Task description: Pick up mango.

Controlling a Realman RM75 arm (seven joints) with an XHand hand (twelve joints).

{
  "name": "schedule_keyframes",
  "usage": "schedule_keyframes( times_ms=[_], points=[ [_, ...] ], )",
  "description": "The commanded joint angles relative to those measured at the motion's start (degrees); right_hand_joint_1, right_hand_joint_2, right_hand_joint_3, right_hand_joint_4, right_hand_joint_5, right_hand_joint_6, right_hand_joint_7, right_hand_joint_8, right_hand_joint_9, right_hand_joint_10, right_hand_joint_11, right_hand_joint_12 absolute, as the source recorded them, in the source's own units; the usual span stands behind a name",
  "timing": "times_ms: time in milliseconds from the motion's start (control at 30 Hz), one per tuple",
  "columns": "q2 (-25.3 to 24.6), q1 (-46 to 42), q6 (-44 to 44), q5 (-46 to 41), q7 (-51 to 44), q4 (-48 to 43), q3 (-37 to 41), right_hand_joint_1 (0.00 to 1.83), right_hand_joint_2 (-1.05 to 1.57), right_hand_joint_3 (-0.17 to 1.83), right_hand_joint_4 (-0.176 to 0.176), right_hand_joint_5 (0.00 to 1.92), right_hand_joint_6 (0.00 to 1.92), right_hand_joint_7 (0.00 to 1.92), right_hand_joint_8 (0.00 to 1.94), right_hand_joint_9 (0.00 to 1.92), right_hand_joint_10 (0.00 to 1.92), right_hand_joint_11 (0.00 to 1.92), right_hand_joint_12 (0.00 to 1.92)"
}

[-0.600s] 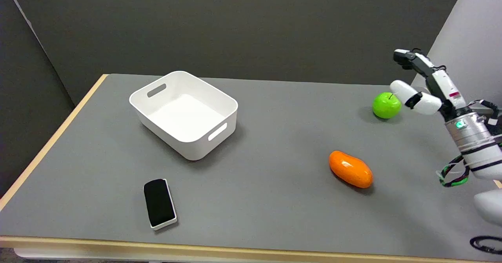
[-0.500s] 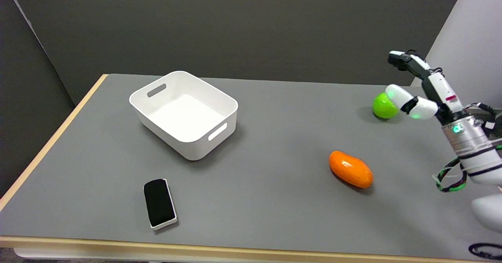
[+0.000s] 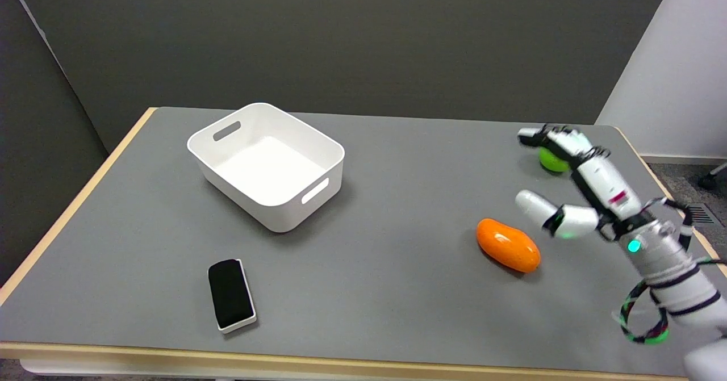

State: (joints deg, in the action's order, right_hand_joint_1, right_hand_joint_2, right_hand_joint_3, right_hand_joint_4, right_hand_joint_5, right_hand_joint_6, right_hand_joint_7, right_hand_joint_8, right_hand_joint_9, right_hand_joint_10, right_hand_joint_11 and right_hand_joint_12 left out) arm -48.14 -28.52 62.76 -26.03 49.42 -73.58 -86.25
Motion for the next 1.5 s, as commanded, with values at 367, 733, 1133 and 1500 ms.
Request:
schedule_keyframes(
  times_ms=[367,733,1133,1500],
  points=[
    [-9.7,-3.2,-3.1,-11.6,-53.0,-6.0,-15.7,0.41,0.61,0.80,-0.154,0.26,0.52,0.35,0.45,0.18,0.85,0.00,1.19],
    [-9.2,1.7,-4.7,-20.0,-54.6,-3.5,-17.2,0.36,0.57,0.88,-0.157,0.24,0.55,0.33,0.50,0.20,0.82,0.00,1.14],
    [-10.4,2.0,-6.8,-27.2,-54.6,-0.5,-19.3,0.36,0.57,0.89,-0.157,0.24,0.55,0.32,0.49,0.19,0.82,0.00,1.14],
    [-11.2,3.2,-7.1,-29.1,-54.7,1.1,-20.9,0.36,0.58,0.90,-0.162,0.24,0.54,0.31,0.49,0.17,0.80,0.00,1.13]
  ],
)
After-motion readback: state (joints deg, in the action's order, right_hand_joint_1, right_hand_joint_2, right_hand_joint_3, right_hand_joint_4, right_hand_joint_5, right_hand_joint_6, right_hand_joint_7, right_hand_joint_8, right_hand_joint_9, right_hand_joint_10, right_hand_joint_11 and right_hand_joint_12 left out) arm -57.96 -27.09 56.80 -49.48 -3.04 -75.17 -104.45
